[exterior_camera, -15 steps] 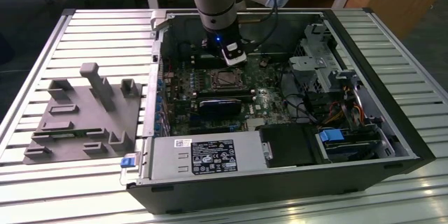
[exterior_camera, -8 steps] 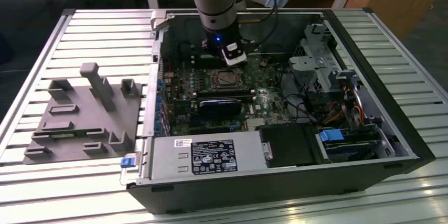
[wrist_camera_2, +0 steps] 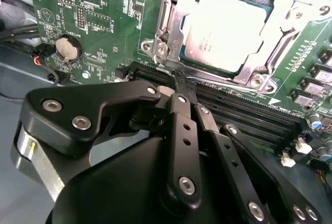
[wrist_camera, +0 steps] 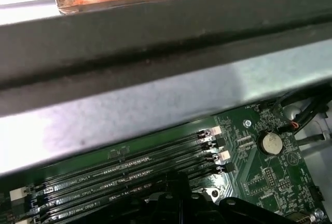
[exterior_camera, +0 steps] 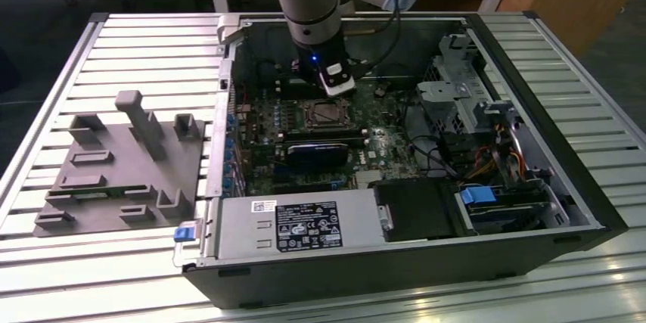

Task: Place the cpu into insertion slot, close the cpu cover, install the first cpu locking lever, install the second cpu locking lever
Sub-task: 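Install the first cpu locking lever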

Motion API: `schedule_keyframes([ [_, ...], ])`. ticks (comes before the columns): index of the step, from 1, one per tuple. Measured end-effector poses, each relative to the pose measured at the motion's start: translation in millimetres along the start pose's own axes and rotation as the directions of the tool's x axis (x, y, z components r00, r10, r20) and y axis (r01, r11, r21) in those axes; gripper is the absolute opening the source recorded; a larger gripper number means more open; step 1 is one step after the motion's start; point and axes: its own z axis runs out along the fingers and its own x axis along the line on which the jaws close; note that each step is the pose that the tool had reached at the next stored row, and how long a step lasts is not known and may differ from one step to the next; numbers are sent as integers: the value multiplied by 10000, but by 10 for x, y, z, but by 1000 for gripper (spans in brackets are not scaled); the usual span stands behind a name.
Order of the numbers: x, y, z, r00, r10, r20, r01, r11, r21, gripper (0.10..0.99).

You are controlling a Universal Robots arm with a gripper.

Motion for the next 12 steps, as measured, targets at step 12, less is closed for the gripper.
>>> schedule_keyframes([
  [12, 2, -2, 15, 10000, 10, 66, -10, 10000, 35, 106],
])
